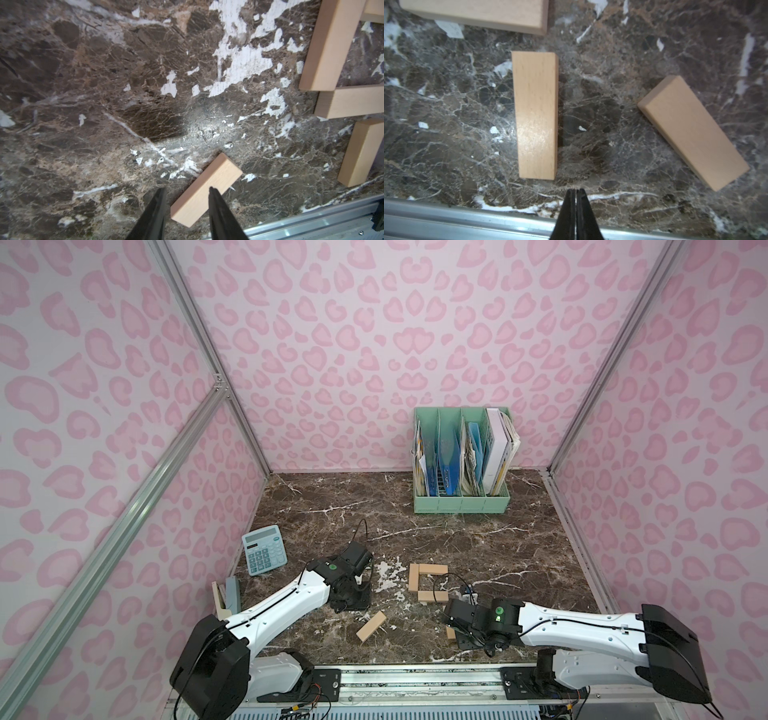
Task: Assemble the number 6 with building blocks
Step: Assemble the building block at the center of the board.
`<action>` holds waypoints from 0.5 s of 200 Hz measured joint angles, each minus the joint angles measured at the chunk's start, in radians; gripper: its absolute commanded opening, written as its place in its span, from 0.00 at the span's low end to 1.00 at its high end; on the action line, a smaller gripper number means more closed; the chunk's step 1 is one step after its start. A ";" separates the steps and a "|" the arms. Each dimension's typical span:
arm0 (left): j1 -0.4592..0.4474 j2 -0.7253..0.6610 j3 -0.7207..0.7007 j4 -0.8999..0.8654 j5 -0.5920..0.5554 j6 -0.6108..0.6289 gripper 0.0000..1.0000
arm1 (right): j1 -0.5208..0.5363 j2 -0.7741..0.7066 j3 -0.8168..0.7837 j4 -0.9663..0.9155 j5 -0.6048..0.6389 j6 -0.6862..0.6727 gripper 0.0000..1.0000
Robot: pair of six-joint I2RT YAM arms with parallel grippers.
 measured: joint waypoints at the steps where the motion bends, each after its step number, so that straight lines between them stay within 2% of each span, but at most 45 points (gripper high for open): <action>1: 0.000 0.000 0.000 0.000 0.000 0.000 0.39 | 0.000 0.002 0.000 0.002 -0.001 0.000 0.10; 100: 0.002 -0.007 0.003 -0.002 -0.003 0.000 0.39 | 0.056 0.092 -0.024 0.117 -0.062 0.008 0.10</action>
